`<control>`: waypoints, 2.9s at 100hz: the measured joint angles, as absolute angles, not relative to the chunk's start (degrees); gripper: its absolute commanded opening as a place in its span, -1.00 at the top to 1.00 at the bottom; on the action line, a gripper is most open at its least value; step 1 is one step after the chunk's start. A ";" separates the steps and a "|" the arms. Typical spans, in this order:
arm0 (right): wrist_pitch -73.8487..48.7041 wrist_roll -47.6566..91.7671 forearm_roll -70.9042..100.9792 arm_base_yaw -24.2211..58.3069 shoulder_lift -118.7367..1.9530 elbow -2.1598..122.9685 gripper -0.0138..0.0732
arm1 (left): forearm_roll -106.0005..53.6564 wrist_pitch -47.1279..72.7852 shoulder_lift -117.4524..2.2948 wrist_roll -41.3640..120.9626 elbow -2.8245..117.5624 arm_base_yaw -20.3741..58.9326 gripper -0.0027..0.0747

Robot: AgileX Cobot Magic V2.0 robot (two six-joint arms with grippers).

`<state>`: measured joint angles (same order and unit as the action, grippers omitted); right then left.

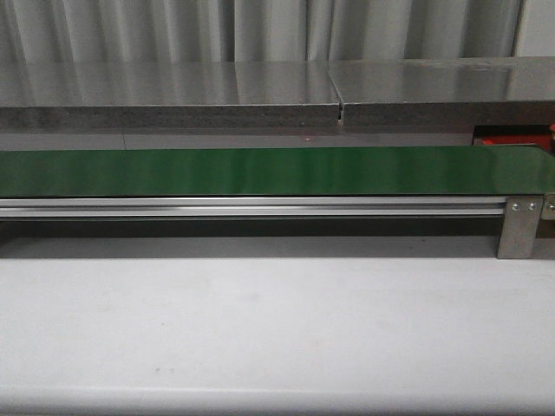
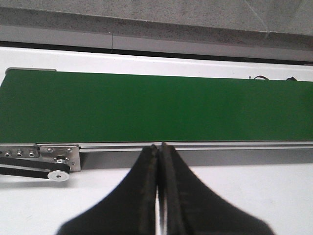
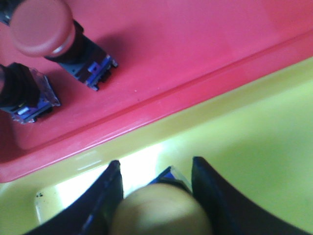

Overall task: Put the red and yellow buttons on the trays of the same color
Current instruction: 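Carry the yellow button to the yellow tray and release it, then return the right gripper to its pose beside the belt end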

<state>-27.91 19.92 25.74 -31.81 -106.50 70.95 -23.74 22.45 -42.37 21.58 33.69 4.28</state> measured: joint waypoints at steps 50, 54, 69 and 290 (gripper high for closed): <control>-27.91 19.92 26.33 -31.71 -109.00 70.95 0.32 | -23.74 22.45 -42.37 21.58 33.69 4.28 0.98; -27.91 19.92 26.33 -31.71 -109.00 70.95 0.32 | -23.74 22.45 -42.37 21.58 33.69 4.28 0.98; -28.12 19.92 26.37 -31.71 -109.27 71.04 0.24 | -23.74 22.45 -42.37 21.58 33.69 4.28 0.98; -30.02 27.26 26.81 -5.75 -32.52 32.16 0.95 | -23.74 22.45 -42.37 21.58 33.69 4.28 0.98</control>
